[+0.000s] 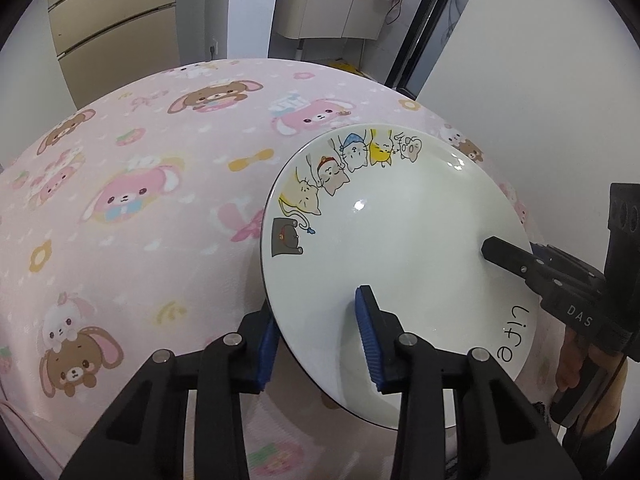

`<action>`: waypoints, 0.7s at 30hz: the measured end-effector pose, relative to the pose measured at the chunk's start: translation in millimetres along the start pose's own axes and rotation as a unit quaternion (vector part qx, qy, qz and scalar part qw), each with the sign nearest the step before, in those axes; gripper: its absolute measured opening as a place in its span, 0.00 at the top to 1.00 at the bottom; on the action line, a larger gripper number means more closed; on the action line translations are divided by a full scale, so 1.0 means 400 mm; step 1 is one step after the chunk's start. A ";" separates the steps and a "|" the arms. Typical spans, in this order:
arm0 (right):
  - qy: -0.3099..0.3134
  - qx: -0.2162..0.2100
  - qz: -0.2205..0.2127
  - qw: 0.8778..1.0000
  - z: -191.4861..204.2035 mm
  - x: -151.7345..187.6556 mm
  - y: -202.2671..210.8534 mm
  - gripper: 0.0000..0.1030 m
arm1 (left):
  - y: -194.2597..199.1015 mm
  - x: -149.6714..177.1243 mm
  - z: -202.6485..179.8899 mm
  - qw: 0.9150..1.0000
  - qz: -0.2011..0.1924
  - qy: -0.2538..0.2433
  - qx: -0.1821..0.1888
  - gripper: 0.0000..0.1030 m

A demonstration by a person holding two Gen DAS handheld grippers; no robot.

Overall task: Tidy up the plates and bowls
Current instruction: 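Close both tools on the rim of the cartoon plate, then lift the plate with both tools and carry it toward the plate stack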

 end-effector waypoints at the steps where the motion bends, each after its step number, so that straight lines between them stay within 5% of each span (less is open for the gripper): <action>1: -0.002 -0.002 -0.002 1.000 0.000 0.000 0.001 0.74 | 0.001 0.000 0.000 1.000 -0.001 0.000 0.000 0.63; 8: 0.046 0.054 -0.045 0.996 0.028 -0.009 0.038 0.77 | 0.048 -0.017 0.003 0.999 -0.038 -0.007 -0.012 0.71; 13: 0.018 0.017 -0.074 0.997 0.044 -0.031 0.078 0.77 | 0.148 -0.048 -0.025 0.994 -0.082 -0.054 -0.050 0.74; 21: 0.065 0.029 -0.151 0.986 0.177 -0.115 0.237 0.79 | 0.365 -0.060 -0.013 0.986 -0.158 -0.024 -0.037 0.74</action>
Point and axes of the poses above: each gripper's, at about its wrist camera, not at the fingertips, and y roughly against the way its jaws point, z to its left, x to its underside, the point moved 10 cm from there along -y, roughly the way its jaws point, and after that the axes turned 8 degrees about x, right-handed, at the moved point
